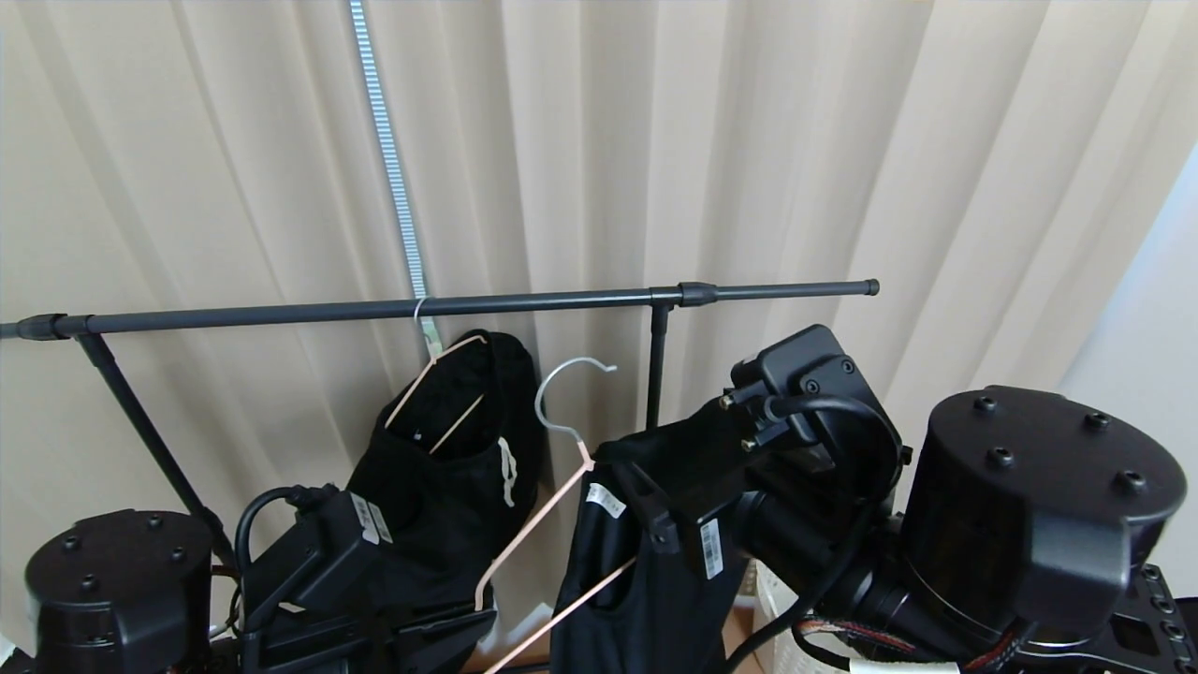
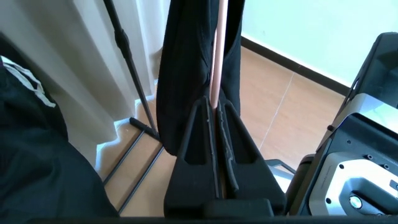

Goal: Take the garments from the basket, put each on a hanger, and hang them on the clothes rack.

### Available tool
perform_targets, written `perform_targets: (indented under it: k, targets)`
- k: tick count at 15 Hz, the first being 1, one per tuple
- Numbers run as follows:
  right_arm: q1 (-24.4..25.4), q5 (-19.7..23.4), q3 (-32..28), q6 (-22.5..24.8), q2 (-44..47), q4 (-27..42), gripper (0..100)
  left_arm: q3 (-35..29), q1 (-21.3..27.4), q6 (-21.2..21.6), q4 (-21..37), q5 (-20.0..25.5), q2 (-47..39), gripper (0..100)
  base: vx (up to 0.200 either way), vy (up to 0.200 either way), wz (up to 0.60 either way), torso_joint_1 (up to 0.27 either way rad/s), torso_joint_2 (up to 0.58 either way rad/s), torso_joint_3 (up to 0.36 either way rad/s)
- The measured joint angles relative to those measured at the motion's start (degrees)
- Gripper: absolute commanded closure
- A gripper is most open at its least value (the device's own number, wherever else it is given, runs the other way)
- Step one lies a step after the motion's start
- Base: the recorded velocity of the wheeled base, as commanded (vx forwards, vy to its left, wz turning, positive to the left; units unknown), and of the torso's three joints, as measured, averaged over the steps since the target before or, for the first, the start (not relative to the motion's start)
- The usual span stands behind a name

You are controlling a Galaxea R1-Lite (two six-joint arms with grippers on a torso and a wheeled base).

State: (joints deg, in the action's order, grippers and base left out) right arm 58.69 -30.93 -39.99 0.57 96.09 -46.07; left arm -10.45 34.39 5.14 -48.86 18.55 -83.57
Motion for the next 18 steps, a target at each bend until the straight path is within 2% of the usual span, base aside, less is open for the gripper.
perform_targets:
  k: [3, 11, 13, 15, 16, 18]
  targets:
    - [0.22, 0.5, 0.6, 0.02, -0.61, 0.17, 0, 0.0, -0.02, -0.04, -0.13, 0.0, 0.0, 100, 0.0, 0.0, 0.0, 0.0, 0.0, 0.0]
    - [0.24, 5.32, 2.34, 0.02, -3.1, 0.63, 0, 0.65, -0.05, -0.11, -1.8, 0.09, -0.2, 100, 0.0, 0.0, 0.0, 0.0, 0.0, 0.0]
    - [-0.04, 8.24, 3.0, 0.65, -3.86, 0.72, 0, 1.17, -0.02, -0.09, -2.82, 0.13, -0.24, 100, 0.0, 0.0, 0.0, 0.0, 0.0, 0.0]
    - [-2.62, 12.98, 3.88, 2.77, -5.13, 0.85, 0, 1.72, -0.02, -0.06, -3.83, 0.22, -0.22, 100, 0.0, 0.0, 0.0, 0.0, 0.0, 0.0]
    - [-5.07, 17.1, 4.22, 3.99, -6.12, 1.79, 0, 1.91, -0.02, 0.0, -4.23, 0.24, -0.17, 100, 0.0, 0.0, 0.0, 0.0, 0.0, 0.0]
    - [-11.69, 29.32, 4.33, 5.66, -8.69, 8.44, 0, 2.18, -0.02, 0.07, -4.24, 0.35, -0.09, 100, 0.0, 0.0, 0.0, 0.0, 0.0, 0.0]
